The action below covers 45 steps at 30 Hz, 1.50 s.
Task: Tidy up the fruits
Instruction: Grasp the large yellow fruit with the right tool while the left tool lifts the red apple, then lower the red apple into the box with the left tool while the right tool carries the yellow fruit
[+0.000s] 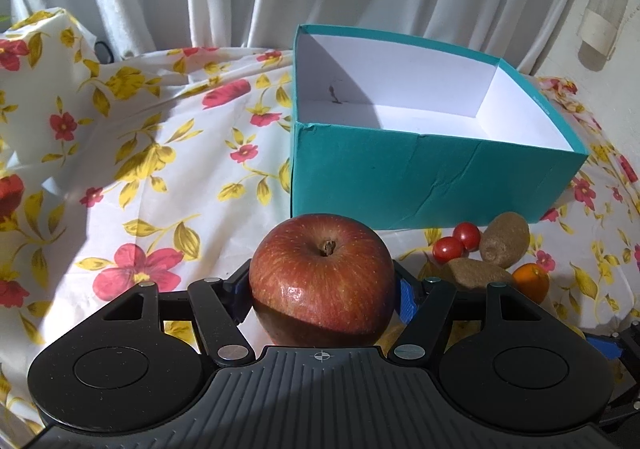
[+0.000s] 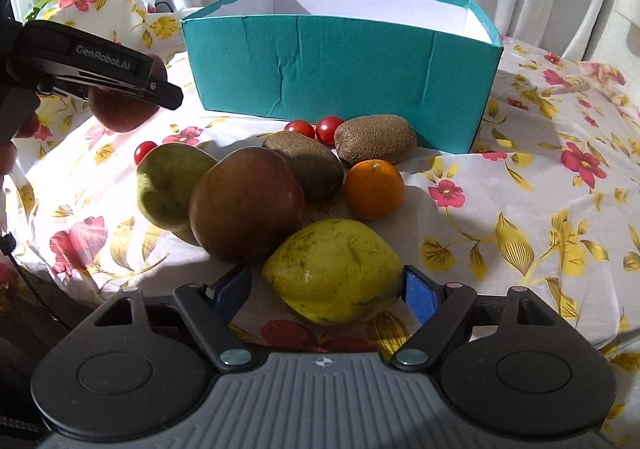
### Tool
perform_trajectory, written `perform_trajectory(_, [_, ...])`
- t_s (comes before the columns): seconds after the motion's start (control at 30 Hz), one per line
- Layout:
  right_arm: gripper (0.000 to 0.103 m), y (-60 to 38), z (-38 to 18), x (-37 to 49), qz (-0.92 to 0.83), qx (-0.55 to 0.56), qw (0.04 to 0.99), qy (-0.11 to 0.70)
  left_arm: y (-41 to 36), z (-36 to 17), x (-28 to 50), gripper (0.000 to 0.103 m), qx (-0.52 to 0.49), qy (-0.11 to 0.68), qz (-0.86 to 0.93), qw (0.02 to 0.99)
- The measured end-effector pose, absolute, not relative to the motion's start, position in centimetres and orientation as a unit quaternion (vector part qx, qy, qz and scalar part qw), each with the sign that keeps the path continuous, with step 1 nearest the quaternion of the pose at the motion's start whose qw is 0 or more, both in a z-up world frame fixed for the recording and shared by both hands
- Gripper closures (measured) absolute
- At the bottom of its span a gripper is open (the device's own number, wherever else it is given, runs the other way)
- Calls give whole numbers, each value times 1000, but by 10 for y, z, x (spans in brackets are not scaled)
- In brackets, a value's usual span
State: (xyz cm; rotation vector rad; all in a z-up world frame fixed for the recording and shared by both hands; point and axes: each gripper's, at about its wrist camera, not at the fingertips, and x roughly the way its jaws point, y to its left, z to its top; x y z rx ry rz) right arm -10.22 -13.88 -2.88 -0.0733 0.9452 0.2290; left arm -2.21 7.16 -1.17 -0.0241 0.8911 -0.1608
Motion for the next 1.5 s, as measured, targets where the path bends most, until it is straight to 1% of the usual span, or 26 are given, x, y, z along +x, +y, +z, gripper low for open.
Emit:
perform_trajectory(0.07, [23,-139,-32,-99,115,-36,880,459,71,-11,-22,32,-11,430,-77,900])
perform_trajectory(0.1, [27,-139,-34,-98,113,-40,880,460,71,-11,-22,32,-11,429,-76,900])
perform_trajectory(0.33, [27,-142,-35,-97,111,-45,882,455,66,-7,-20,32,-11,428,-80,900])
perform_trajectory(0.6, [27,-169,-20,-89,60,-27,895,441,51,15,-16,32,-4,403,-99,910])
perform_trajectory(0.93, [27,-186,-22,-86,21,1,901,432,26,36,8,31,10,384,-117,916])
perform_trajectory(1.5, [27,-217,-7,-79,-37,47,916,396,-8,32,59,31,30,380,-127,916])
